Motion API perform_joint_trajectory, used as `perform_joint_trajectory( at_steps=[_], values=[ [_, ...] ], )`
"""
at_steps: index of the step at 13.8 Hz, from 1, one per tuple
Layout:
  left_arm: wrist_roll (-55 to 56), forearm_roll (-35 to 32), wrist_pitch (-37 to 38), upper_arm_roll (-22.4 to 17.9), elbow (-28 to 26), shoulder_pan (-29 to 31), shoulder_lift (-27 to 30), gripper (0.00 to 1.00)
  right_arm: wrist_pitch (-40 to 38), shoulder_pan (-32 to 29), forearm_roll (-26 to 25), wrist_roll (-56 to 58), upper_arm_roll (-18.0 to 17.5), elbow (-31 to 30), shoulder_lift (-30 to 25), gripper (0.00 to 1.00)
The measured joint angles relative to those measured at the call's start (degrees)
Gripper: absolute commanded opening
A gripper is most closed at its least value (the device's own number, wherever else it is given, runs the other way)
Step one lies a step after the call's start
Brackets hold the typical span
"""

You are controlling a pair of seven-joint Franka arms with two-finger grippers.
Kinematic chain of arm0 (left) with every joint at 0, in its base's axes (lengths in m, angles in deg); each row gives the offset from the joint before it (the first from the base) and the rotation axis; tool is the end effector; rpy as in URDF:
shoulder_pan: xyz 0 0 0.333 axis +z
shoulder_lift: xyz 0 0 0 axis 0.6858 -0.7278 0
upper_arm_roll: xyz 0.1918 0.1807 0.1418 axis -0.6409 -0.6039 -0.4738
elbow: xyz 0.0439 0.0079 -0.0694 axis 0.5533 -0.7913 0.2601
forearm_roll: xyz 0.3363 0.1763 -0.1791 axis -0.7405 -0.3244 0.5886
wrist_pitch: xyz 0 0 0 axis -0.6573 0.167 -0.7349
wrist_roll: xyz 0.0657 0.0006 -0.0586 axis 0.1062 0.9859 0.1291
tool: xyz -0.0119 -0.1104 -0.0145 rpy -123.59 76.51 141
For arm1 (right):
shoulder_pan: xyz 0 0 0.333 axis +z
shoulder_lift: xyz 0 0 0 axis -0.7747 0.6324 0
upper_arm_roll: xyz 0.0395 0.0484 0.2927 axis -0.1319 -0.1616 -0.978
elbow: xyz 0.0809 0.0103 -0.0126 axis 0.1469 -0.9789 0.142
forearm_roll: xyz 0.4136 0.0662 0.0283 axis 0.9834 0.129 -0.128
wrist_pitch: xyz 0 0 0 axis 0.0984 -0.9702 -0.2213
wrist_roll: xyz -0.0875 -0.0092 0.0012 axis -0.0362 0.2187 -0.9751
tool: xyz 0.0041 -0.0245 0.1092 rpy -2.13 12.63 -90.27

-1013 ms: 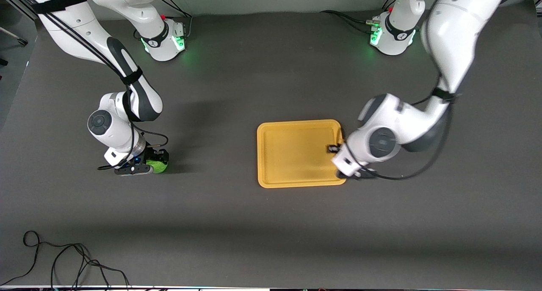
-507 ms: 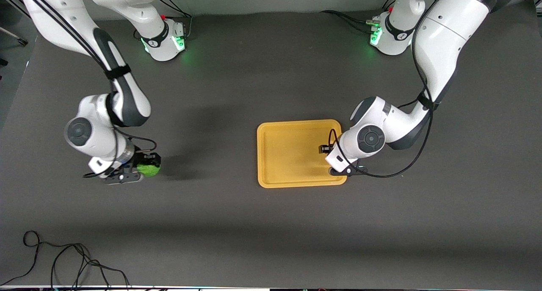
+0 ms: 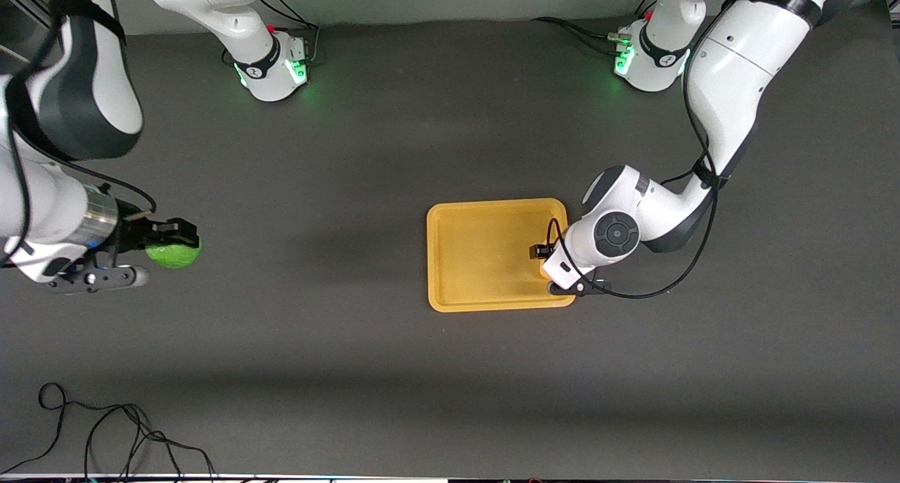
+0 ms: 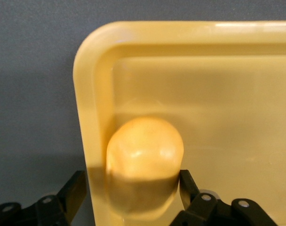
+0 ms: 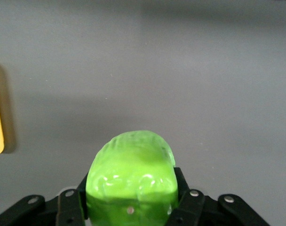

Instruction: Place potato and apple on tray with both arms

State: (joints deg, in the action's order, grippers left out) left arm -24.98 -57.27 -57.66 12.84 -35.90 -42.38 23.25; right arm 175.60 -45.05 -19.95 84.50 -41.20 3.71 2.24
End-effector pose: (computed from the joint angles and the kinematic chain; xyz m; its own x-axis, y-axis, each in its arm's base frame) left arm 0.5757 -0.3011 0.1691 0.9800 0.0275 -0.1973 0.0464 -0.9947 0.0918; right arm 0.6456 0.0496 0.4974 0.9901 0.0765 -0.1178 0.0754 -0.9971 -0.0139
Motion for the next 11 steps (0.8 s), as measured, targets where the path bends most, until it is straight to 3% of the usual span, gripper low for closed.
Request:
perform_joint_trajectory(
  at_steps=[2,6,9,11],
  values=[
    [0.00,-0.01,-0.02,0.03,0.14,0.00,0.01,0.99,-0.29,0.15,0.01,-0.54,-0.26,0.54,-0.03,0.34],
    [0.06,-1.74,0.56,-0.93,2.93,0.54,2.36,1.00,-0.07,4.62,0.03,-5.49,-0.50,0.50,0.38,0.34],
    [-1.18,-4.36,3.53,-2.54,4.57,4.54,9.58,1.00,0.33,6.15,0.03,-7.23,-0.55,0.49,0.75,0.34],
    [-9.22,-4.46,5.42,-2.85,5.14,10.10,15.52,1.00,1.09,6.98,0.04,-8.70,-0.57,0.48,0.92,0.35]
  ],
)
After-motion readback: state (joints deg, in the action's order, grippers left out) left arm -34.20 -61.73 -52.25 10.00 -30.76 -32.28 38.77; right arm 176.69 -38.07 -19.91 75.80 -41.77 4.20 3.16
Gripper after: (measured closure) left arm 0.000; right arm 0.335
